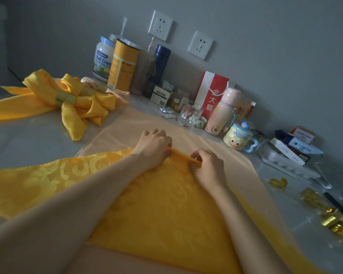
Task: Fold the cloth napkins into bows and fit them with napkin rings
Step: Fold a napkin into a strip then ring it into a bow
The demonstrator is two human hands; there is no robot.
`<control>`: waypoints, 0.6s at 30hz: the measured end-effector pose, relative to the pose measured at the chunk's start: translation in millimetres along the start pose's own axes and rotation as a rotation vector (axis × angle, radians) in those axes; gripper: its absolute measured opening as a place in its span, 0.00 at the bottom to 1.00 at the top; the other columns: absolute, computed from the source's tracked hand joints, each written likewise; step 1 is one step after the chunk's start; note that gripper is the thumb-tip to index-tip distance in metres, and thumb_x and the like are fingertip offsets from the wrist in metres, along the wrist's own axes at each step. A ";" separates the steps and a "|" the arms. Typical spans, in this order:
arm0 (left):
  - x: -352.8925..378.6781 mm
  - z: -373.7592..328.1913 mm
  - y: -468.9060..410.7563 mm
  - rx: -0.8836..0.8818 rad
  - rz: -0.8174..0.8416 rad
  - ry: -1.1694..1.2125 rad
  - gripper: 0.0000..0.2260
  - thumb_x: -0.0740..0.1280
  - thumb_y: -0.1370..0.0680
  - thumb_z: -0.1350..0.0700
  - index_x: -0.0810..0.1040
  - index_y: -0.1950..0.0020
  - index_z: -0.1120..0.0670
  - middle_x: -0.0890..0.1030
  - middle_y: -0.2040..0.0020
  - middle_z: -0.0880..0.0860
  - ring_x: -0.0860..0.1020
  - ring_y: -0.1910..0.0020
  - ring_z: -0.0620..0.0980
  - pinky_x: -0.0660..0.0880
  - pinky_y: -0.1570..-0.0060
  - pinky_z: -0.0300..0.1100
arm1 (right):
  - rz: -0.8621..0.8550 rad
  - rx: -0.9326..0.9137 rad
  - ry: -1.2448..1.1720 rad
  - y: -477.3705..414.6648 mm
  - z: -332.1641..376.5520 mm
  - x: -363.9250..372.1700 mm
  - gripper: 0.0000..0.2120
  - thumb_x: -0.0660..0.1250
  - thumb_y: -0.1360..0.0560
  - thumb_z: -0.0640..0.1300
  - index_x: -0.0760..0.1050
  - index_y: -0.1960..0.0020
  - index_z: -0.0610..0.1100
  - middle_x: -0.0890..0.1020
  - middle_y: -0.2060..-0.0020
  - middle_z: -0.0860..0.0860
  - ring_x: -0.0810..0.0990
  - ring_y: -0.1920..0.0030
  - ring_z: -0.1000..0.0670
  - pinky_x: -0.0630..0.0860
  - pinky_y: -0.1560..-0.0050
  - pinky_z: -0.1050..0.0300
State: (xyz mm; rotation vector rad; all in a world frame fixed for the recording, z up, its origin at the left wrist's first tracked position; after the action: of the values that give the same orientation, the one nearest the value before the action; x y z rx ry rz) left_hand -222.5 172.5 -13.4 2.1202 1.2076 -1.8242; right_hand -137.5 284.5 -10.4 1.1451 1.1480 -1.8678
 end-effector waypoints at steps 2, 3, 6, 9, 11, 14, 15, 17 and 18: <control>-2.4 -1.2 -0.2 -0.001 -0.014 0.041 0.12 0.61 0.21 0.49 0.73 0.39 0.50 0.74 0.40 0.50 0.70 0.40 0.50 0.63 0.41 0.46 | -0.050 -0.066 0.058 2.3 9.4 -4.0 0.04 0.67 0.28 0.41 0.75 0.53 0.44 0.78 0.53 0.48 0.75 0.48 0.45 0.66 0.47 0.52; -3.4 -1.8 -0.4 -0.007 -0.016 0.075 0.12 0.61 0.22 0.50 0.74 0.40 0.51 0.74 0.41 0.50 0.70 0.41 0.50 0.62 0.41 0.46 | -0.060 -0.091 0.061 4.5 12.8 -4.4 0.04 0.67 0.29 0.40 0.74 0.55 0.44 0.78 0.54 0.47 0.75 0.50 0.44 0.67 0.49 0.51; -7.3 0.0 -0.9 -0.047 -0.027 0.130 0.13 0.57 0.21 0.50 0.78 0.46 0.54 0.76 0.45 0.51 0.72 0.44 0.51 0.63 0.43 0.46 | -0.035 -0.151 0.036 6.7 22.2 -4.3 0.07 0.67 0.33 0.34 0.72 0.58 0.43 0.76 0.56 0.46 0.75 0.52 0.42 0.69 0.51 0.50; -2.9 0.5 -1.1 -0.061 0.010 0.099 0.16 0.57 0.20 0.47 0.80 0.49 0.56 0.77 0.47 0.51 0.73 0.46 0.51 0.64 0.42 0.47 | 0.072 -0.126 -0.005 6.9 24.7 0.1 0.09 0.65 0.34 0.34 0.69 0.60 0.46 0.74 0.57 0.49 0.75 0.52 0.45 0.70 0.48 0.49; -0.4 0.7 -1.5 -0.066 0.034 0.098 0.17 0.59 0.21 0.45 0.80 0.52 0.56 0.78 0.49 0.51 0.74 0.48 0.51 0.65 0.42 0.46 | 0.156 -0.079 -0.008 6.2 20.9 3.9 0.06 0.65 0.33 0.37 0.71 0.60 0.46 0.75 0.56 0.49 0.74 0.50 0.46 0.70 0.45 0.50; 5.9 -5.7 -0.6 -0.040 0.100 0.058 0.12 0.62 0.22 0.46 0.78 0.51 0.54 0.76 0.47 0.51 0.73 0.45 0.51 0.65 0.43 0.45 | 0.216 -0.026 0.014 7.4 17.5 6.7 0.06 0.63 0.28 0.42 0.77 0.59 0.41 0.77 0.53 0.48 0.76 0.50 0.45 0.70 0.45 0.51; 9.2 -7.9 0.0 -0.032 0.125 0.053 0.11 0.62 0.23 0.47 0.77 0.48 0.53 0.75 0.45 0.51 0.72 0.42 0.51 0.65 0.43 0.45 | 0.186 -0.024 0.034 7.0 17.8 5.4 0.09 0.63 0.27 0.43 0.77 0.60 0.39 0.77 0.55 0.47 0.76 0.52 0.45 0.70 0.47 0.51; 16.5 -11.2 1.4 -0.024 0.182 0.043 0.14 0.61 0.21 0.48 0.72 0.38 0.51 0.73 0.39 0.51 0.70 0.38 0.52 0.64 0.41 0.46 | 0.078 -0.051 0.111 7.0 22.4 0.2 0.14 0.61 0.23 0.46 0.76 0.61 0.37 0.76 0.57 0.46 0.76 0.54 0.45 0.69 0.53 0.54; 19.9 -12.6 2.1 -0.019 0.207 0.012 0.16 0.59 0.21 0.48 0.70 0.34 0.50 0.71 0.36 0.51 0.68 0.36 0.52 0.63 0.39 0.48 | 0.041 -0.075 0.105 8.3 27.3 -1.0 0.14 0.59 0.22 0.47 0.75 0.58 0.39 0.76 0.55 0.47 0.76 0.53 0.46 0.67 0.55 0.55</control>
State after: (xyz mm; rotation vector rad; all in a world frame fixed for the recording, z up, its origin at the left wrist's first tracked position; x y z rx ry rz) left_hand -211.8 187.7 -28.0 2.1571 0.9617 -1.7071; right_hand -139.2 256.4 -6.0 1.2274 1.2322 -1.7364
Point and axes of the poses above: each hand's wrist, its own y-axis away from the middle knuckle, its own x-axis out of the palm, z = x × y, the point moved 10 cm from there along -y, towards the middle knuckle
